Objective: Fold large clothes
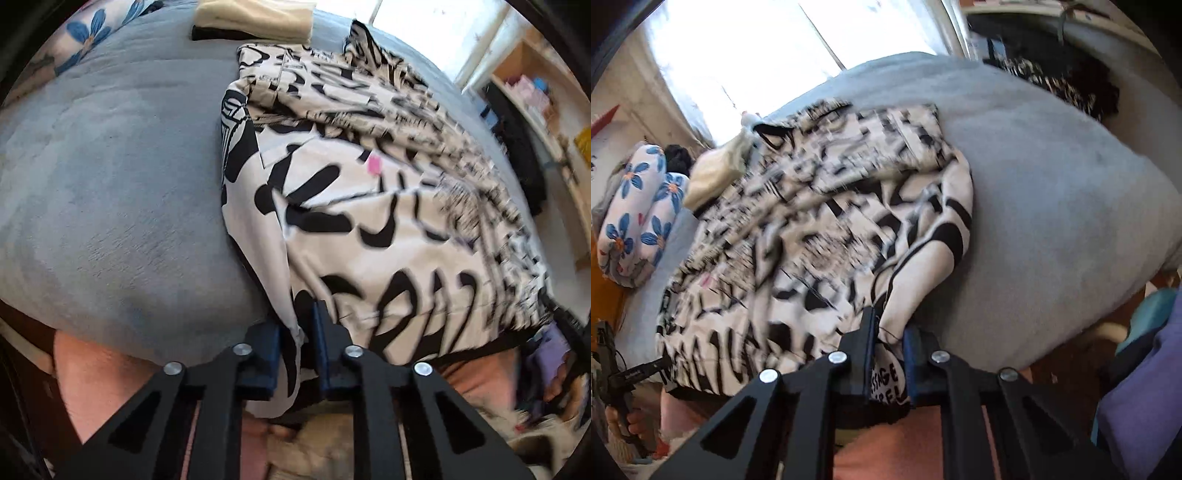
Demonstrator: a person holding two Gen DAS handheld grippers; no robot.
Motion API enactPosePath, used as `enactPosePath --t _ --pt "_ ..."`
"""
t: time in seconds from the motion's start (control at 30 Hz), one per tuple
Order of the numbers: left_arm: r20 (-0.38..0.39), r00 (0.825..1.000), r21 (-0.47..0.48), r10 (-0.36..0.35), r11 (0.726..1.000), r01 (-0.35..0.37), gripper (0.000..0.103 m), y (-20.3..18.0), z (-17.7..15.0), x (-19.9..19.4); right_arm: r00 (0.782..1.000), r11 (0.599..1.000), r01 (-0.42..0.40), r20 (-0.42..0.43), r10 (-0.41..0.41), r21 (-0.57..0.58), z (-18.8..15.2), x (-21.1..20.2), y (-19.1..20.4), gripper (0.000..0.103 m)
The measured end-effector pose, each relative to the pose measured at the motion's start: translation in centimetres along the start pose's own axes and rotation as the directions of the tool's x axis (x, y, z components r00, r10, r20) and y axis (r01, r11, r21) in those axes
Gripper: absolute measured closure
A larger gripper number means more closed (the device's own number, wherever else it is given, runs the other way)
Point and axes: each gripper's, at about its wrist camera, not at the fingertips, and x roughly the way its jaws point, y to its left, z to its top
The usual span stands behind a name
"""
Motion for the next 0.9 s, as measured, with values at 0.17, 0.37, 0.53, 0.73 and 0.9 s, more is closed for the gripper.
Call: enactPosePath --t 0.17,0.37,0.53,0.73,0.9 --pt "0.058 0.980 -0.154 -0.190 0.968 0.197 0.098 1.2 2.6 -2.2 0.997 0.998 -0.062 0.046 0.062 -0.014 3.2 -1.0 1.4 0.091" --pt "0.183 0.938 -0.218 -0.295 0.918 0.332 0.098 0.7 7.4 -5.0 0.983 0.991 -0.135 0.125 0.134 0.004 9.4 -1.3 2.9 0.091" --pt "0.283 0.918 -0.234 -0.276 0.909 0.345 0.098 0.0 14.3 -5.6 0.977 0.991 -0.134 0.168 0.131 0.010 15.7 -0.4 4.0 0.091" --pt "0.328 0.922 -0.255 -0.203 0.921 0.294 0.093 0.0 23.6 -3.0 0.985 0.995 -0.087 0.156 0.079 0.047 23.9 4.2 4.2 0.087" --pt "0.307 0.930 -0.288 -0.203 0.911 0.294 0.050 1.0 29.1 0.6 0.982 0.995 -0.066 0.180 0.051 0.080 27.8 8.2 3.1 0.052"
